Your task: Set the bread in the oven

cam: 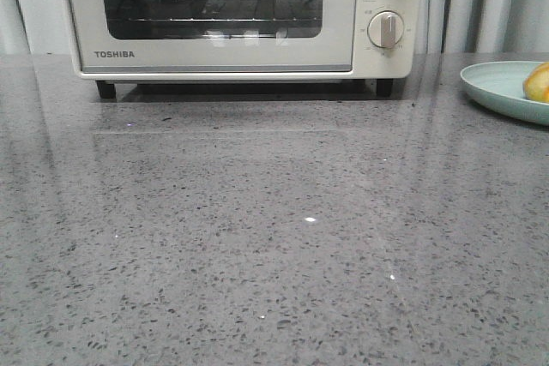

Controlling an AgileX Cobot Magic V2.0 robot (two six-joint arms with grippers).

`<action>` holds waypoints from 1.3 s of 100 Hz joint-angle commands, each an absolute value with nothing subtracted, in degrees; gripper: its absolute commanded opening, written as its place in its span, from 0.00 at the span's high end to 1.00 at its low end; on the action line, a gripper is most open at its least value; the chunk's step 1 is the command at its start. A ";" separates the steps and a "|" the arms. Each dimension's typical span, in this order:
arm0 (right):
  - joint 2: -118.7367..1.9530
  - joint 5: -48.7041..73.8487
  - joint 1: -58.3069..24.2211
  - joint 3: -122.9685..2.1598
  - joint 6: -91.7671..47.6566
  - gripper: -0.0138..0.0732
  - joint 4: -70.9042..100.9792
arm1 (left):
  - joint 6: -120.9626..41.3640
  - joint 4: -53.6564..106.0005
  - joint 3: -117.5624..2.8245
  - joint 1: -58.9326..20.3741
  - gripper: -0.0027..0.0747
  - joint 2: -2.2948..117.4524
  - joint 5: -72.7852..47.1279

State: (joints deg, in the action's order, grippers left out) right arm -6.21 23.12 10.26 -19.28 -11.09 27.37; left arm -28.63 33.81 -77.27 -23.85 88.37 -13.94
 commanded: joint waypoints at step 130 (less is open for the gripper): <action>-18.19 20.99 10.45 -39.71 -11.95 0.90 27.63 | -28.50 32.34 -57.29 -29.30 0.99 78.88 -13.70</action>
